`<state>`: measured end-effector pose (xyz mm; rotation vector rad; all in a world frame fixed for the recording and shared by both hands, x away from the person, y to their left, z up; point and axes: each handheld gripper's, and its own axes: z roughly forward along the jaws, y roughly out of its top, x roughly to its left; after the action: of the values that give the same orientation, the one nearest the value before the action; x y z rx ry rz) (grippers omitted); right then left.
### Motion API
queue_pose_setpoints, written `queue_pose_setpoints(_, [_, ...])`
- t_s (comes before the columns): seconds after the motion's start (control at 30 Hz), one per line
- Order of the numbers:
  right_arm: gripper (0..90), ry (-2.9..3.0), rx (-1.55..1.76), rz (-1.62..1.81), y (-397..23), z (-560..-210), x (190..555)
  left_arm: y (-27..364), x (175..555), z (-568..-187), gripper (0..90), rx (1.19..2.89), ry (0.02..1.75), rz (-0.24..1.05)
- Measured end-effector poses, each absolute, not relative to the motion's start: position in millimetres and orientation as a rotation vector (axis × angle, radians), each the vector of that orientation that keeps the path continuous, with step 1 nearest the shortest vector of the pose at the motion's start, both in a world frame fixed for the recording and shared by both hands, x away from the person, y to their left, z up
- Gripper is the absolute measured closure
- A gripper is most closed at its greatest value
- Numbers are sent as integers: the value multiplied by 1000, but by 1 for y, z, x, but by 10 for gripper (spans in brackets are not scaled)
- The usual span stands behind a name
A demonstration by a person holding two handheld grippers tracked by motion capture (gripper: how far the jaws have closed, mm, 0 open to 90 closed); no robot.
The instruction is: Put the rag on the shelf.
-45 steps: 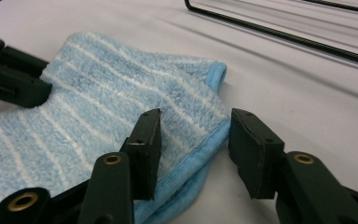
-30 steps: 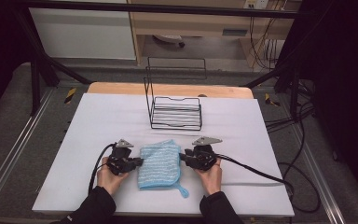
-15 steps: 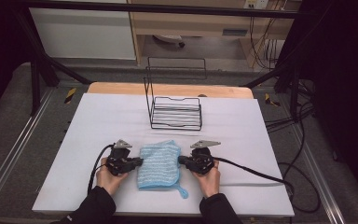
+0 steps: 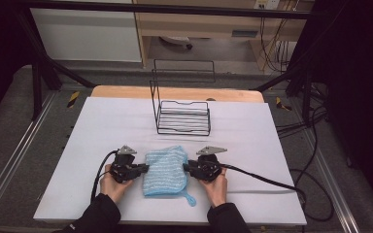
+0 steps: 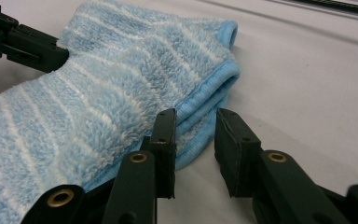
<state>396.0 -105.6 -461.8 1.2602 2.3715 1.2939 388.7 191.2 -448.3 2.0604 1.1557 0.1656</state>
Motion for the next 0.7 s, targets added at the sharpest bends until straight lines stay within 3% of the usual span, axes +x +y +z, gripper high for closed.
queue_pose_setpoints(0.07, [707, 2365, 1261, 1299, -105, -462, 396, 191, 389, -449, 838, 2062, 1152, 172])
queue_pose_setpoints(0.17, [836, 2379, 1278, 1323, -103, -464, 392, 191, 388, -449, 827, 2058, 1155, 176])
queue_pose_setpoints(0.23, [869, 2380, 1296, 1323, -102, -463, 392, 191, 388, -449, 827, 2056, 1155, 177])
queue_pose_setpoints(0.57, [881, 2403, 1314, 1355, -110, -445, 371, 191, 386, -448, 860, 2043, 1171, 174])
queue_pose_setpoints(0.7, [879, 2420, 1320, 1288, -107, -454, 364, 191, 385, -448, 861, 2038, 1171, 180])
